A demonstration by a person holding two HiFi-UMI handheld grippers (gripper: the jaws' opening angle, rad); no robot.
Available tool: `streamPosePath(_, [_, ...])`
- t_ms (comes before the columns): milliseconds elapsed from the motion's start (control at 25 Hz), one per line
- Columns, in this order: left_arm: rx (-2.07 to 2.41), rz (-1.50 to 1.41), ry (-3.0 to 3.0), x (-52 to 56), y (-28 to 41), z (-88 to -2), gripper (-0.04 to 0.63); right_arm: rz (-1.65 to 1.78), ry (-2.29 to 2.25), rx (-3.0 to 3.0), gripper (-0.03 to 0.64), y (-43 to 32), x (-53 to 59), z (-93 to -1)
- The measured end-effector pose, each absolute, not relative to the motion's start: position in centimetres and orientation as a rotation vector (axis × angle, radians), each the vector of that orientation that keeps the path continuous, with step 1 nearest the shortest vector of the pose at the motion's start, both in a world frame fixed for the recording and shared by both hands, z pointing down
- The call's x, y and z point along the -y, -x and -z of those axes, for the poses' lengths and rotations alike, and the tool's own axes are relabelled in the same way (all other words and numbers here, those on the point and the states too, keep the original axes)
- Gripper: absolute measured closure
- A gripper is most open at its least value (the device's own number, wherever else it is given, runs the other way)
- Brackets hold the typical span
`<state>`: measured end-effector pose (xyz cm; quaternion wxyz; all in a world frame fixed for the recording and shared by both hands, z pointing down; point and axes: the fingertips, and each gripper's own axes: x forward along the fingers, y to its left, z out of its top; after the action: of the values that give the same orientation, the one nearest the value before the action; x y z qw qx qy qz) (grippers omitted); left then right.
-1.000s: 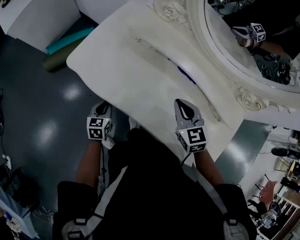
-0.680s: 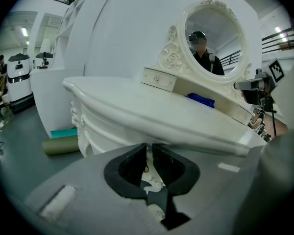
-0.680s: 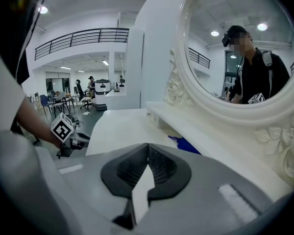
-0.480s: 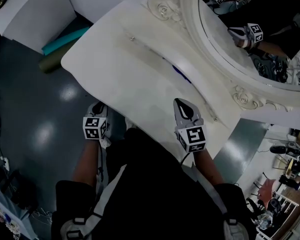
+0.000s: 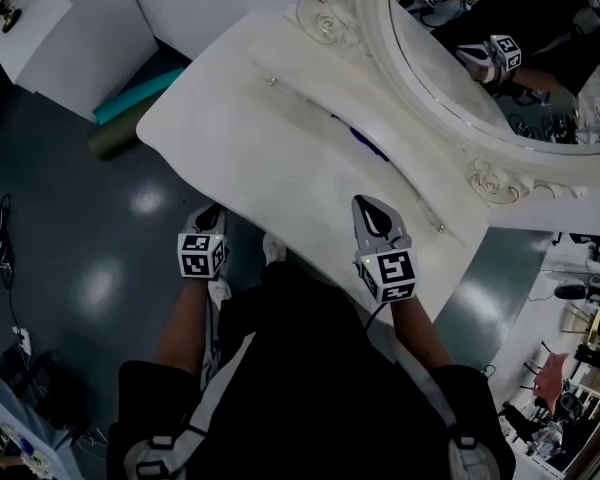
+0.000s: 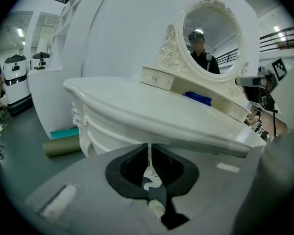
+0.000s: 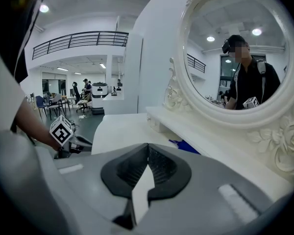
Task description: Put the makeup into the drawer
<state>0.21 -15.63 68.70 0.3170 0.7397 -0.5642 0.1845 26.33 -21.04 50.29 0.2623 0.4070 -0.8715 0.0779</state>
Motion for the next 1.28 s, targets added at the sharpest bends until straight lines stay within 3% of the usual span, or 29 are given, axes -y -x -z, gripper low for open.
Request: streamPosePath(1280, [1.694, -0.165, -2.348, 9.9, 8.9, -46.1, 0.571, -0.201, -1.309, 2.589, 0.618, -15.5, 13.3, -43.1])
